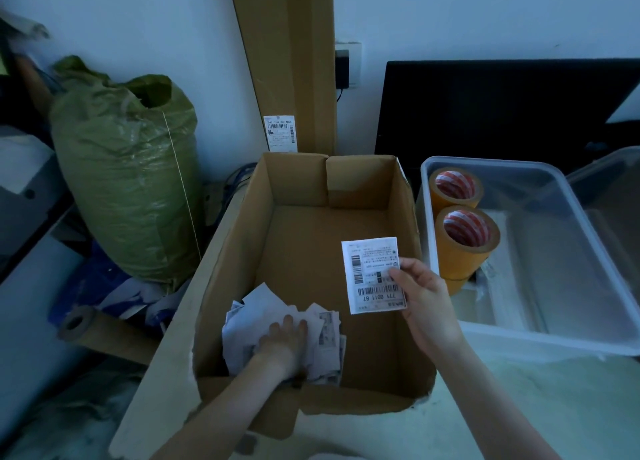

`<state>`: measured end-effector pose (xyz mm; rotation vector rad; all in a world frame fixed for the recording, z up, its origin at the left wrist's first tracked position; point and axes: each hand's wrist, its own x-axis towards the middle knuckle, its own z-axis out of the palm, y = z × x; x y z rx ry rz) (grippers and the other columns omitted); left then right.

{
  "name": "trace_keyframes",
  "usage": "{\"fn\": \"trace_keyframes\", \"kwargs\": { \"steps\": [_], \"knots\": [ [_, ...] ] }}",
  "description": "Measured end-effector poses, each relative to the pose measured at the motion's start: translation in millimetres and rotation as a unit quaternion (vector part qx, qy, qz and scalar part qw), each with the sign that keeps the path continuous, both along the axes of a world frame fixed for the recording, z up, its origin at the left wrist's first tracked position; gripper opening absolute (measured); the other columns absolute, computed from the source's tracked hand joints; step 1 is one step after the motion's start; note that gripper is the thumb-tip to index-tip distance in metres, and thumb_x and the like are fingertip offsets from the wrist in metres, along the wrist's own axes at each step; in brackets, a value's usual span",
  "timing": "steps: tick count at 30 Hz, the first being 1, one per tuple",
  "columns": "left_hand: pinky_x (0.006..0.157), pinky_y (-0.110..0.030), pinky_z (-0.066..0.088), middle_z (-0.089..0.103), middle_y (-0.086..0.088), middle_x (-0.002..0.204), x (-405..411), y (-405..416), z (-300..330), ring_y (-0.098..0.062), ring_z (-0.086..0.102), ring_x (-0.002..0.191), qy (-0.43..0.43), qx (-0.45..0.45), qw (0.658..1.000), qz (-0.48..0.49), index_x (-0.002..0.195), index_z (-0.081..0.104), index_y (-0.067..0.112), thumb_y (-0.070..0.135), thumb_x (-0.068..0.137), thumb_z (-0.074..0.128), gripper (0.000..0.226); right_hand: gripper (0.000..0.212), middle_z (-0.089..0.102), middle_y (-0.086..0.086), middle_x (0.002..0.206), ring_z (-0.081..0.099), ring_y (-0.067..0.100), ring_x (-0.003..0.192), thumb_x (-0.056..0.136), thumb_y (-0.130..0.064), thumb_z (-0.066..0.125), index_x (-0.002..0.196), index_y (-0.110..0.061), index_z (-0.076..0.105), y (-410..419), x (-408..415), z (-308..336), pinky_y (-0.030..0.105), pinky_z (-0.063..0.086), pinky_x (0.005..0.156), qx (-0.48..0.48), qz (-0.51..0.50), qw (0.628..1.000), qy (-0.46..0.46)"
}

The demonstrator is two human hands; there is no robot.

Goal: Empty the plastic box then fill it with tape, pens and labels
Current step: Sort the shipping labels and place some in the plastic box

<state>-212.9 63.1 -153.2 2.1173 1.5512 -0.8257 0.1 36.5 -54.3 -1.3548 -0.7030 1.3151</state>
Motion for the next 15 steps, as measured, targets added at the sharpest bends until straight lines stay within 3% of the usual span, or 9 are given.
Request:
{"fn": "trace_keyframes", "kwargs": {
  "steps": [4, 6, 11, 15],
  "knots": [
    [0.095, -0.04, 0.045, 0.044, -0.013, 0.134, 0, 6, 5, -0.03, 0.047, 0.118, -0.082, 0.022, 0.993, 0.076, 0.142, 0.025, 0.01, 0.026, 0.096, 0.043, 0.052, 0.012, 0.072, 0.005, 0.102, 0.068, 0.027, 0.099, 0.095, -0.009, 0.051, 0.095, -0.013, 0.062, 0, -1, -1, 0.054, 0.05, 0.094, 0.001, -0.012, 1.0, -0.021],
    [0.083, -0.036, 0.049, 0.056, -0.012, 0.124, -4, 7, 9, -0.027, 0.057, 0.108, -0.127, 0.083, 0.983, 0.103, 0.141, 0.031, 0.009, 0.02, 0.098, 0.037, 0.045, 0.012, 0.072, 0.005, 0.103, 0.068, 0.026, 0.099, 0.096, -0.01, 0.05, 0.097, -0.014, 0.062, 1, -2, -1, 0.054, 0.051, 0.093, -0.001, -0.018, 0.999, -0.029],
    [0.07, -0.031, 0.05, 0.062, -0.005, 0.111, -18, 10, 19, -0.022, 0.061, 0.094, -0.185, 0.205, 0.949, 0.149, 0.122, 0.058, 0.016, 0.021, 0.1, 0.04, 0.029, 0.009, 0.07, 0.005, 0.105, 0.069, 0.022, 0.098, 0.097, -0.015, 0.049, 0.1, -0.014, 0.058, 1, -6, -2, 0.049, 0.054, 0.09, -0.002, -0.034, 0.999, -0.038],
    [0.054, -0.024, 0.051, 0.066, 0.002, 0.089, -23, 14, 42, -0.009, 0.064, 0.075, -0.342, 0.26, 0.866, 0.257, 0.098, 0.063, 0.02, 0.026, 0.094, 0.056, 0.009, 0.009, 0.071, 0.002, 0.102, 0.07, 0.015, 0.092, 0.097, -0.016, 0.05, 0.102, -0.013, 0.056, 0, -8, -1, 0.04, 0.057, 0.083, 0.005, -0.044, 0.998, -0.055]
  ]
}}
